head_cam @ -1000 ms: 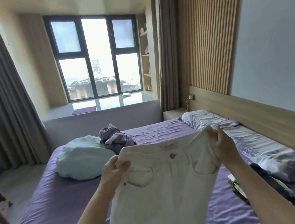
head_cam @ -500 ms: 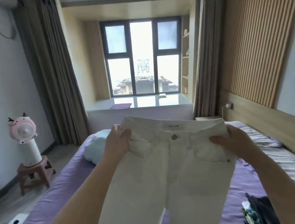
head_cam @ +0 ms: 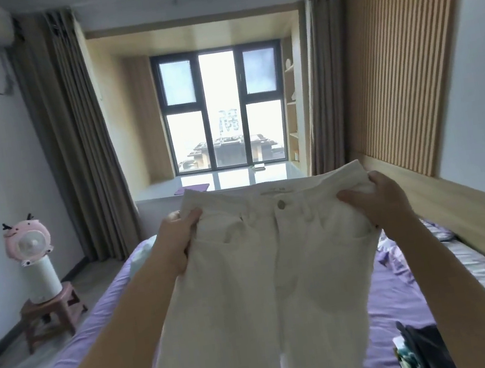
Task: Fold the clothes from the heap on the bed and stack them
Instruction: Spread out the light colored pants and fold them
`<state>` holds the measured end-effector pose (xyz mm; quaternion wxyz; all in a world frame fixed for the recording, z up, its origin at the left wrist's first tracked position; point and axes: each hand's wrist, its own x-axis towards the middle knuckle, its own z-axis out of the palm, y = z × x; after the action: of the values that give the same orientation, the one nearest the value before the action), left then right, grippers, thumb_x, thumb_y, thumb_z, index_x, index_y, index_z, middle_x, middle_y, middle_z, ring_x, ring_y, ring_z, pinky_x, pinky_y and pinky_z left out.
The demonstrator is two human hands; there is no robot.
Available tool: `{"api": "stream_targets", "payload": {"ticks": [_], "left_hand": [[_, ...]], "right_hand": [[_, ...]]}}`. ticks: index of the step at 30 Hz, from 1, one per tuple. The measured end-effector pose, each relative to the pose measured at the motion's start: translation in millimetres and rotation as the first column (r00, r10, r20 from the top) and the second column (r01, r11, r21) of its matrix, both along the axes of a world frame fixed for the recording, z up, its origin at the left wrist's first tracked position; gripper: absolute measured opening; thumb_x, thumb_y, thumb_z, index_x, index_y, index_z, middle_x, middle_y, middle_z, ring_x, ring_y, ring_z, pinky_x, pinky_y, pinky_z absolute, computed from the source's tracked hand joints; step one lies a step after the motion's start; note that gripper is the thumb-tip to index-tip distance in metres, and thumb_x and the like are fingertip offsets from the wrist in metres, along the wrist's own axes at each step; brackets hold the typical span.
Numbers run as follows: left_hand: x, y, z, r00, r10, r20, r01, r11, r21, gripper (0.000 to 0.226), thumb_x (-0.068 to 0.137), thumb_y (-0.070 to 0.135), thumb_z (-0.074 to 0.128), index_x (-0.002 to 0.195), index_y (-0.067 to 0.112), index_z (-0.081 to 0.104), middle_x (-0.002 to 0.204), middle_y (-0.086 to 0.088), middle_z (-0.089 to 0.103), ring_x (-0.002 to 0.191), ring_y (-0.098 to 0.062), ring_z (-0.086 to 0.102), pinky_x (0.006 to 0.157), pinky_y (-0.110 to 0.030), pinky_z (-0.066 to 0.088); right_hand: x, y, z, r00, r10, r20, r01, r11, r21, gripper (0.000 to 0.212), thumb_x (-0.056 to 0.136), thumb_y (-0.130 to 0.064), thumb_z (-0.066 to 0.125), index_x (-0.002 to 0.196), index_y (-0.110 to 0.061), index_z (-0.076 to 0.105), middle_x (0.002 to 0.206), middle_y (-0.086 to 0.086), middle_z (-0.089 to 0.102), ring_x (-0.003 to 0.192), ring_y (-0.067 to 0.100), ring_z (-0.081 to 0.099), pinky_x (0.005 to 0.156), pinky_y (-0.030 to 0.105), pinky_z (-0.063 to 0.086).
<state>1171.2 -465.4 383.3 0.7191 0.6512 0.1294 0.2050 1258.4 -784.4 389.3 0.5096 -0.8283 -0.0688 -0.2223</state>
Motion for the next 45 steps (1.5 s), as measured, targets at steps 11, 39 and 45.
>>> {"api": "stream_targets", "payload": {"ticks": [11, 39, 45], "left_hand": [[-74.6, 17.0, -195.0, 0.849, -0.078, -0.523, 0.065, 0.997, -0.044, 0.017, 0.092, 0.004, 0.058, 0.079, -0.003, 0.066, 0.064, -0.015, 0.068, 0.053, -0.022, 0.063, 0.051, -0.025, 0.049], [-113.5, 21.0, -541.8, 0.736, 0.155, -0.659, 0.527, 0.480, 0.702, 0.022, 0.081, 0.030, 0.071, 0.099, 0.018, 0.070, 0.100, -0.002, 0.065, 0.095, -0.027, 0.059, 0.080, -0.038, 0.042], [-94.5, 21.8, -576.1, 0.551, 0.143, -0.822, 0.691, 0.475, 0.545, 0.029, 0.088, 0.041, 0.058, 0.099, 0.015, 0.063, 0.104, -0.002, 0.059, 0.103, -0.024, 0.052, 0.084, -0.032, 0.040]], "right_hand": [[-38.0, 3.0, -162.3, 0.769, 0.371, -0.521, -0.423, 0.906, 0.019, 0.039, 0.074, -0.011, 0.079, 0.110, -0.016, 0.063, 0.101, 0.007, 0.070, 0.092, 0.019, 0.066, 0.081, 0.040, 0.055], [-166.1, 140.0, -550.9, 0.852, -0.068, -0.519, -0.342, 0.679, -0.650, 0.051, 0.071, -0.012, 0.080, 0.119, -0.021, 0.065, 0.141, 0.028, 0.041, 0.137, 0.045, 0.028, 0.106, 0.058, 0.029], [-167.8, 160.5, -565.1, 0.904, 0.188, -0.383, -0.392, 0.723, -0.569, 0.024, 0.069, -0.002, 0.079, 0.088, -0.015, 0.073, 0.123, 0.015, 0.061, 0.131, 0.040, 0.040, 0.105, 0.059, 0.033]]}}
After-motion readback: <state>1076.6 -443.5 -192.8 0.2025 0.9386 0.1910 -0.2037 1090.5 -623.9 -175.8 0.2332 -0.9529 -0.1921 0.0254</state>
